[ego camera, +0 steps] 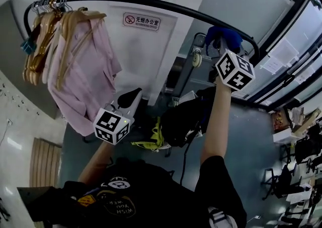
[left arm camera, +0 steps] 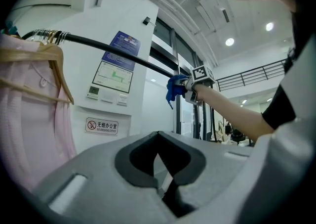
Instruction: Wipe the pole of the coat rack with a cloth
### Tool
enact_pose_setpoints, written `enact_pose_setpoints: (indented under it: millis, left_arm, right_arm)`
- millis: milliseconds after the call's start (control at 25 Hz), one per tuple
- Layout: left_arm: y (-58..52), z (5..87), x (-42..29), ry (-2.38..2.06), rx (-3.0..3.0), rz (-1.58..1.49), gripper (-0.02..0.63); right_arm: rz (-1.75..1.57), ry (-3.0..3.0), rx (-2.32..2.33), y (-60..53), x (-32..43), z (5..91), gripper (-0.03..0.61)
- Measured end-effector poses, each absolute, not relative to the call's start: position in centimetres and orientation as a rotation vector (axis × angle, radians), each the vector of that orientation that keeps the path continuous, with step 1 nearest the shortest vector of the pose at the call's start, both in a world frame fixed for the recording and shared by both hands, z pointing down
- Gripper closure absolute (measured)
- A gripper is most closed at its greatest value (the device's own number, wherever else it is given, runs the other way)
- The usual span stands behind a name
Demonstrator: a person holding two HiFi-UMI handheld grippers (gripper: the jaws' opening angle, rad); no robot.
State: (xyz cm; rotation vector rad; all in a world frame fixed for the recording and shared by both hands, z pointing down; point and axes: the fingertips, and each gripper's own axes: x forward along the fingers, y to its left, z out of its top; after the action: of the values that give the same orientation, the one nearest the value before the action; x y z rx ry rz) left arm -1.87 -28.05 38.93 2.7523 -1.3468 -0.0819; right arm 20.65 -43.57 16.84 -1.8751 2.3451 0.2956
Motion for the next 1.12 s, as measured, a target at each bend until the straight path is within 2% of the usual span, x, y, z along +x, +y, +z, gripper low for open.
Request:
enact_pose_setpoints:
  millis: [520,680,760,880,1000,1120]
  left_arm:
    - [-24.2,37.1,-17.0,-1.831,2.566,-0.089,0.611]
    - [-23.7,35.7,-19.7,-1.922,2.525,-0.125,0.611]
    - [-23.6,35.3,-19.7,-1.922,2.535,-0.135,0.611]
    - [-23.5,35.6,-18.8,-1.866,2.564,-0.140,0.611]
    - [-24.6,35.6,-16.8,-1.756,2.626,-0.151,0.611]
    - [-26.0,35.2,-12.6,-1.592,2.748,-0.137,0.611]
  right_arm:
    - [0.100,2.732,-1.207,-46.2,-14.6,17.8,0.494]
    - [0.014,2.800,-1.087,-46.4,-22.4,17.8,0.494]
    - [0.023,2.814,-1.069,-46.1,-23.6,17.6,0.495]
    - [0.031,2.810,-1.057,-45.3,-21.0,18.0,0.494]
    - [0.069,2.757,-1.156,-45.2,-14.7,17.7,0.494]
    - [0.141,2.653,-1.350,-45.7,-5.2,17.4,0.492]
